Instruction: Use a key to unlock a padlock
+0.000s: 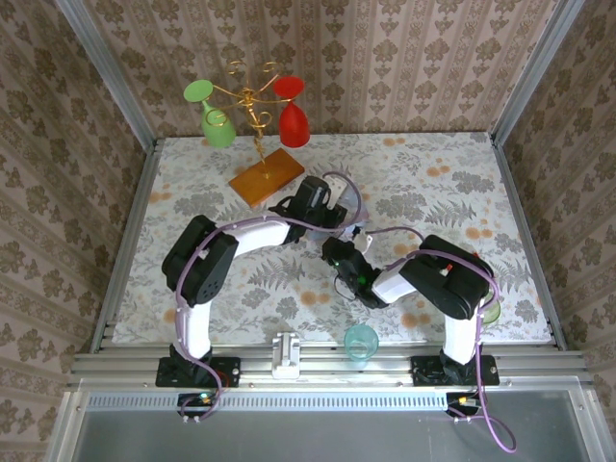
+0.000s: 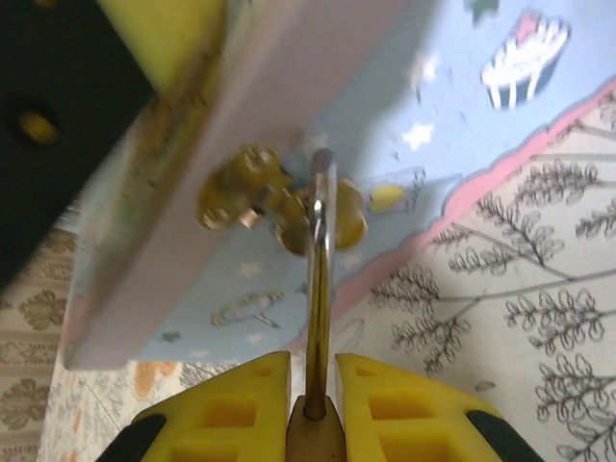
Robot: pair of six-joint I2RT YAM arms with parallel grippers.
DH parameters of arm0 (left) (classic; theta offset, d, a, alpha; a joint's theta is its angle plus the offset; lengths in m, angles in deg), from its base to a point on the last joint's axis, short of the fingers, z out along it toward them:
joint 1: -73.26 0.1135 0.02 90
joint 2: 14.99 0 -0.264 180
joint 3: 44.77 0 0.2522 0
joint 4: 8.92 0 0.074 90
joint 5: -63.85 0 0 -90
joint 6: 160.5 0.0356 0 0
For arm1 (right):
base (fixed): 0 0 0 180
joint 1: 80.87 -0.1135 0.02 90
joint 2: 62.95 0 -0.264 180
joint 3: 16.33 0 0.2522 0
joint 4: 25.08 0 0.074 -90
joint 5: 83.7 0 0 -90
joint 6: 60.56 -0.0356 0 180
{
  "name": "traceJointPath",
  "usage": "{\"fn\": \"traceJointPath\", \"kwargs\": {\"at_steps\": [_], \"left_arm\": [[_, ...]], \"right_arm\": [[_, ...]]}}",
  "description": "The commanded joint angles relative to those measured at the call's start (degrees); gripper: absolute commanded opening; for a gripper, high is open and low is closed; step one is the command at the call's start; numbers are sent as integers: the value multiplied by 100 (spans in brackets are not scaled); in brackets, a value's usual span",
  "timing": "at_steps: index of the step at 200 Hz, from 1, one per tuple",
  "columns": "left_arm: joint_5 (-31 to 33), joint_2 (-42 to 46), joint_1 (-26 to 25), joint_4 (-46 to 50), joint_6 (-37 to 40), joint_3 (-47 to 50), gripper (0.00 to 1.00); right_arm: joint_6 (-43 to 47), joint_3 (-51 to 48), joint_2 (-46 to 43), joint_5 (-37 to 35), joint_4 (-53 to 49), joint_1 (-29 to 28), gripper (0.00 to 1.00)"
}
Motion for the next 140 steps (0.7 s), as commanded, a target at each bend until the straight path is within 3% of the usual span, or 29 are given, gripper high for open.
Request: {"fn": "traceJointPath", "kwargs": {"at_steps": [1,40,88,108,140], "left_arm": [[-179,-288,8,1059,-115,660,21],[-163,-289,26,896,-121,925,16],[-178,-280,87,578,-177,1320,13],[-194,-250,91,511,-213,1404,13],[-219,-47,117,624,-268,1337,14]], "right_arm": [[237,84,-405,-759,445,139,0],[147,-223,-516,-642,534,414,0],[825,-417,-1062,-597,62,640,0],[979,-456,-1225,-47,-208,933,0],[1392,-218,-1865,1568,-2060,1708,0]]}}
